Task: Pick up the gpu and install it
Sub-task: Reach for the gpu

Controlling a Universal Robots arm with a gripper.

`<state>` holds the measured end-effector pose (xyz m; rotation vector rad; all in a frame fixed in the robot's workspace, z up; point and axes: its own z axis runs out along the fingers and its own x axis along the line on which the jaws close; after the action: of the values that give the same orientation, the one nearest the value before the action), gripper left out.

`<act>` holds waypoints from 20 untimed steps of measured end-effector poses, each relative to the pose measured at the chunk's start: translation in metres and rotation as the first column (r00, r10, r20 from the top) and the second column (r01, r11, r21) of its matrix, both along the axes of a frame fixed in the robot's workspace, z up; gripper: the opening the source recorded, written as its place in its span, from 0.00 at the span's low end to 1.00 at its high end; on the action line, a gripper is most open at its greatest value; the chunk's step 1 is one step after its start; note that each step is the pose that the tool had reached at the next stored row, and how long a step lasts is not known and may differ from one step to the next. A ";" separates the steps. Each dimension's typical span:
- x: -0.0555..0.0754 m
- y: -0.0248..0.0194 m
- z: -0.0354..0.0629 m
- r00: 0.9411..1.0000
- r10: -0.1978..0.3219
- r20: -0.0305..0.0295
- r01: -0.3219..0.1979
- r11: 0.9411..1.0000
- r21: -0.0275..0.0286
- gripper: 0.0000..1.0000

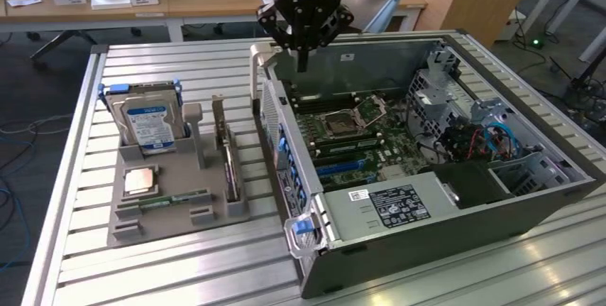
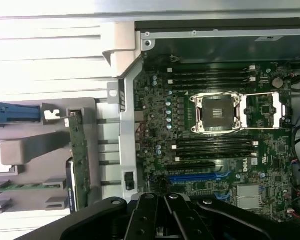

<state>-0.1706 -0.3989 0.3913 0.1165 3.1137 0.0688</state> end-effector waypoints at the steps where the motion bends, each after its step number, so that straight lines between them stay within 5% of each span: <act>1: -0.003 0.0000 -0.0002 1.000 0.000 0.000 0.000 1.000 0.000 0.11; 20: -0.056 0.0000 -0.0026 1.000 0.000 0.000 0.000 1.000 0.000 0.11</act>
<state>-0.2267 -0.3989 0.3887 0.1165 3.1137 0.0689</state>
